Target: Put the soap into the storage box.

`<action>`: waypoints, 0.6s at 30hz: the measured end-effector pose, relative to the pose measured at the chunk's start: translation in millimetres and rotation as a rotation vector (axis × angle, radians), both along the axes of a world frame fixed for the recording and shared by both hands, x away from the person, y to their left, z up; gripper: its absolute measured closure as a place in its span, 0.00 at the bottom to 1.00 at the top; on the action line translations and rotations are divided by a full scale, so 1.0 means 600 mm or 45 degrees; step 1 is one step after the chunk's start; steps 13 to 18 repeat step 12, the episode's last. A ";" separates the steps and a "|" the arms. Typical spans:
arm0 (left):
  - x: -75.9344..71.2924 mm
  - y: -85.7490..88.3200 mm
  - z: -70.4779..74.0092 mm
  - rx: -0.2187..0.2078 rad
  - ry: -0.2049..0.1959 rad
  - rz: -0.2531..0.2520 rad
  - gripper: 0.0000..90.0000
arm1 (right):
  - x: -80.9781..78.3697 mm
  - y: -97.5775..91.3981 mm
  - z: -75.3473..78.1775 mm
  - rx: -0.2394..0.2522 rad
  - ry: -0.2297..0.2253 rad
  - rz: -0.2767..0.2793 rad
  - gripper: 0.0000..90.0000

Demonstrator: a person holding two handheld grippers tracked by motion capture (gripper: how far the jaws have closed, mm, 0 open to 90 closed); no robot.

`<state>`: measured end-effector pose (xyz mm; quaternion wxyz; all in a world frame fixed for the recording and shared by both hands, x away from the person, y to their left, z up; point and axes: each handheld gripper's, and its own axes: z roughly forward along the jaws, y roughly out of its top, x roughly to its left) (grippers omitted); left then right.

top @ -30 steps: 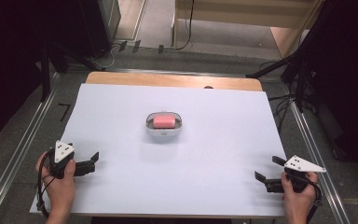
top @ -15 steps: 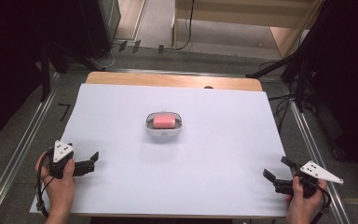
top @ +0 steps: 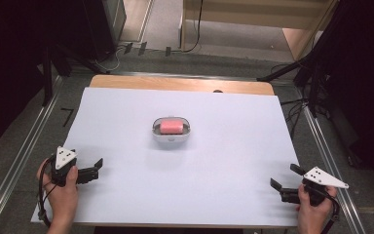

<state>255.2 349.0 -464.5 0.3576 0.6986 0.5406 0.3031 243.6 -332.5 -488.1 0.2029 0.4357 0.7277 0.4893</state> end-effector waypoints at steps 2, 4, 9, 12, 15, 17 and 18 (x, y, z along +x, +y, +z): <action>0.000 0.000 0.000 0.000 0.000 0.000 0.00 | 0.000 0.000 0.000 -0.003 0.000 0.004 0.00; 0.000 0.000 0.000 0.001 0.000 -0.001 0.00 | 0.000 0.000 0.000 -0.004 0.001 0.001 0.00; 0.000 0.000 0.000 0.001 0.002 0.001 0.00 | 0.000 0.001 0.000 -0.011 -0.001 -0.002 0.00; 0.000 0.000 0.000 0.003 0.003 0.001 0.00 | -0.001 -0.001 0.000 0.010 -0.014 0.007 0.00; 0.000 0.000 0.000 0.003 0.003 0.001 0.00 | -0.001 -0.001 0.000 0.010 -0.014 0.007 0.00; 0.000 0.000 0.000 0.003 0.003 0.001 0.00 | -0.001 -0.001 0.000 0.010 -0.014 0.007 0.00; 0.000 0.000 0.000 0.003 0.003 0.001 0.00 | -0.001 -0.001 0.000 0.010 -0.014 0.007 0.00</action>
